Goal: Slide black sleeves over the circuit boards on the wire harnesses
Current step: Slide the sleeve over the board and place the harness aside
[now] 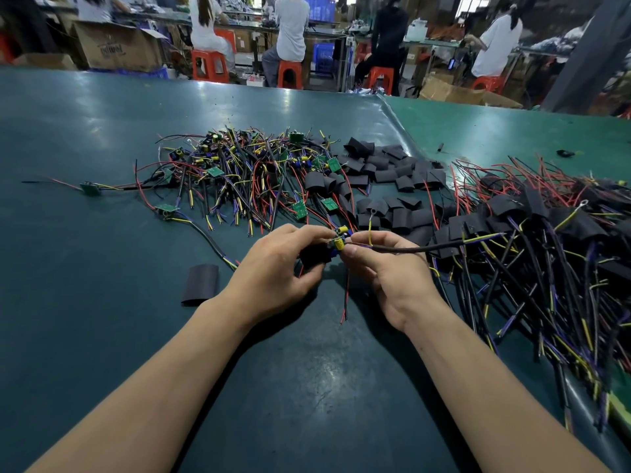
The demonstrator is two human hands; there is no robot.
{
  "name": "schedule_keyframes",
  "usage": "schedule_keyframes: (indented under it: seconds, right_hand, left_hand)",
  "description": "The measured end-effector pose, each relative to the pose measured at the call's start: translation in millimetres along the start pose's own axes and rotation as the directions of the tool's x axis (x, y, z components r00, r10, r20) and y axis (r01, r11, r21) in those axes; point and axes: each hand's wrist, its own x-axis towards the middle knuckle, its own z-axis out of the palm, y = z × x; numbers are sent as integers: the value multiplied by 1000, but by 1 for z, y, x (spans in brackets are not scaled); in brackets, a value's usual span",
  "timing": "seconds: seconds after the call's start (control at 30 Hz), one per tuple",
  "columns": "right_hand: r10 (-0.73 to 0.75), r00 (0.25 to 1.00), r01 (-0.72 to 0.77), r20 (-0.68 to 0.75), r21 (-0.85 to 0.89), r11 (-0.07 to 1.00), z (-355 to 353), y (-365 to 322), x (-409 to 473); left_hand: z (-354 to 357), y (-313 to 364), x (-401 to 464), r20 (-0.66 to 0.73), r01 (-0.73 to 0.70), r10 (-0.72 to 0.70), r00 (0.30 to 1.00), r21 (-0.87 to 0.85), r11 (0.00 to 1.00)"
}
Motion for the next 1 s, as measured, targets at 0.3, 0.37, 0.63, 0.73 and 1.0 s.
schedule_keyframes:
  seconds: [0.3, 0.37, 0.63, 0.73, 1.0]
  right_hand:
    - [38, 999, -39, 14, 67, 997, -1, 0, 1]
    - [22, 1000, -23, 22, 45, 999, -1, 0, 1]
    - [7, 994, -7, 107, -6, 1000, 0, -1, -1]
    - [41, 988, -40, 151, -10, 999, 2, 1, -3]
    - [12, 966, 30, 257, -159, 987, 3, 1, -7]
  left_hand:
    - [0, -3, 0, 41, 66, -69, 997, 73, 995]
    - [0, -2, 0, 14, 73, -73, 997, 25, 997]
    - [0, 2, 0, -3, 25, -26, 1000, -68, 997]
    - [-1, 0, 1, -4, 16, -16, 1000, -39, 999]
    - [-1, 2, 4, -26, -42, 43, 999, 37, 998]
